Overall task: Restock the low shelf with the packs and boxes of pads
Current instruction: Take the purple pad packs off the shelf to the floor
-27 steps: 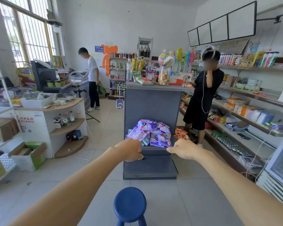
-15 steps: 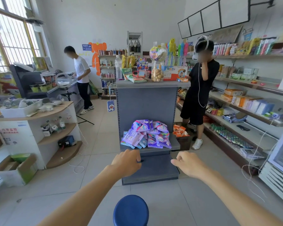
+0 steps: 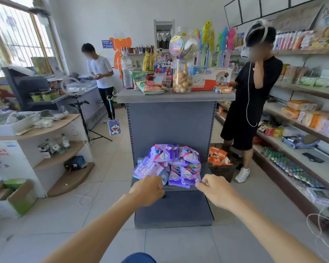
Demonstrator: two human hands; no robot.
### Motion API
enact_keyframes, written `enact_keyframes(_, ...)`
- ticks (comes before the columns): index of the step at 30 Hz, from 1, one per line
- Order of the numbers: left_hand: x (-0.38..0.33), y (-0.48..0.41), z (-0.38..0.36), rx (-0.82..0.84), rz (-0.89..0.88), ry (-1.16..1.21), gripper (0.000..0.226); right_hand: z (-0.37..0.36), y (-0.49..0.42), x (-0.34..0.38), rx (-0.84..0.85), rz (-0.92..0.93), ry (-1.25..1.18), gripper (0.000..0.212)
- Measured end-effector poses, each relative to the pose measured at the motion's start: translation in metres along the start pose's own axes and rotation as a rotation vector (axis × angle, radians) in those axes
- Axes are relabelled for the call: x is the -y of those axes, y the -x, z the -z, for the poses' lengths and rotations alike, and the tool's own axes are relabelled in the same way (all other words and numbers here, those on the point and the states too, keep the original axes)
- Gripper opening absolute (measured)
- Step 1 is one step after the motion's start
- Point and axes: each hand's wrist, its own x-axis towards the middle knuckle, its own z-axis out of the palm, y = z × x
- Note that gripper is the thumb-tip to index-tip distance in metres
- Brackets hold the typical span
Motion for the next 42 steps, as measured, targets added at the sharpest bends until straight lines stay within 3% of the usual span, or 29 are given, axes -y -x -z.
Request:
enact_keyframes(13, 0.037, -0.204, -0.037, -0.02, 0.066, 0.086, 0.028, -0.012, -0.217, -0.048, 0.105, 0.009, 0.052, 0.04)
enact_keyframes(21, 0.073, -0.33, -0.06, 0.077, 0.082, 0.08, 0.028, -0.044, -0.348, -0.064, 0.164, -0.023, 0.043, 0.03)
enact_keyframes(38, 0.056, -0.464, -0.059, 0.169, 0.267, 0.109, 0.028, -0.04, -0.474, -0.12, 0.283, -0.018, -0.109, 0.021)
enact_keyframes(42, 0.06, -0.486, -0.089, 0.126, 0.394, 0.257, 0.026, -0.064, -0.498, -0.132, 0.282, -0.057, -0.185, 0.019)
